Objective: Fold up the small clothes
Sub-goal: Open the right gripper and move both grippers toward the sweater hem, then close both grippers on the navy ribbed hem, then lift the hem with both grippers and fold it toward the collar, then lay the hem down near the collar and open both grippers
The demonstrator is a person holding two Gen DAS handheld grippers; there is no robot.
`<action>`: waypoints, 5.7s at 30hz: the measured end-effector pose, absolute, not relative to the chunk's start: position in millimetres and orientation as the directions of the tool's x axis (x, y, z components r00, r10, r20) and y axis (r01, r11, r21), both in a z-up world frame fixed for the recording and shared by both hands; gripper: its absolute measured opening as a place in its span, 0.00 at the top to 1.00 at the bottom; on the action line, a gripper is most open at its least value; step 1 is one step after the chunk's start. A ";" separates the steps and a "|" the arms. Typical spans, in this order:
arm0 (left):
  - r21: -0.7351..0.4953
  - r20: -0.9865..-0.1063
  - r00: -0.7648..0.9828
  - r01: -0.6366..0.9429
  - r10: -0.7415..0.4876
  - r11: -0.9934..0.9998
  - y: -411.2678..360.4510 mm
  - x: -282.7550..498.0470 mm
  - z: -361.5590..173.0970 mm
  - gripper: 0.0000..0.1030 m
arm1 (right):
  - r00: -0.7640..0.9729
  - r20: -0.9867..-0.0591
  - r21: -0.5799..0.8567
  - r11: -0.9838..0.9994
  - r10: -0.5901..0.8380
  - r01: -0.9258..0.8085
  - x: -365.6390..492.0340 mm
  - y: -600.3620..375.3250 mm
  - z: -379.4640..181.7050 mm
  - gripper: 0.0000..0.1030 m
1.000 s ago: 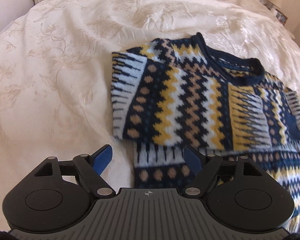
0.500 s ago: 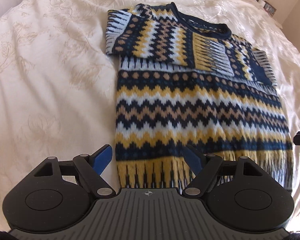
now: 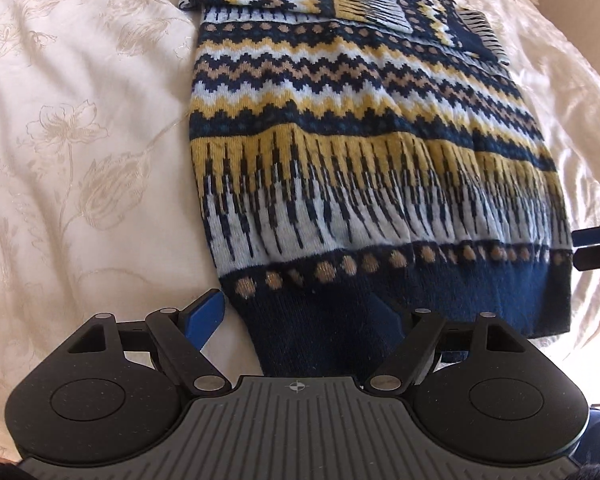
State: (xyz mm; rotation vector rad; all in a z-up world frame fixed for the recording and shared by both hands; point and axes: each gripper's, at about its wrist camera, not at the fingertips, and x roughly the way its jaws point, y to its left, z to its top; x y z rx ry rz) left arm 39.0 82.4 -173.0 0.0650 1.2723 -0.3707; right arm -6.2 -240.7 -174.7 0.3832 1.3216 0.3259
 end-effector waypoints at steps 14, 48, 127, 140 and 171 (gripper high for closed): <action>-0.197 -0.941 0.239 0.189 -0.239 0.962 89.3 37.5 -196.0 0.25 | 0.192 -0.828 0.548 0.834 0.527 0.072 -20.2 -235.4 -204.3 0.01; -0.370 -0.891 0.272 0.033 -0.365 0.928 120.8 25.2 -195.4 0.92 | 0.146 -0.839 0.541 0.833 0.524 0.115 -16.4 -239.6 -216.6 0.87; -0.136 -0.813 0.494 0.353 -0.308 0.926 -7.7 291.0 -132.8 0.75 | 0.538 -0.773 0.382 0.924 0.336 -0.027 281.0 -251.4 -151.6 0.33; -0.054 -0.882 0.433 0.300 -0.186 0.952 30.7 284.4 -170.3 0.75 | 0.459 -0.876 0.196 0.979 0.150 0.054 282.4 -279.6 -184.6 0.34; -0.024 -0.881 0.436 0.344 -0.182 0.939 11.9 270.7 -157.0 0.68 | 0.527 -0.826 0.193 0.978 0.202 -0.073 304.2 -265.6 -152.1 0.07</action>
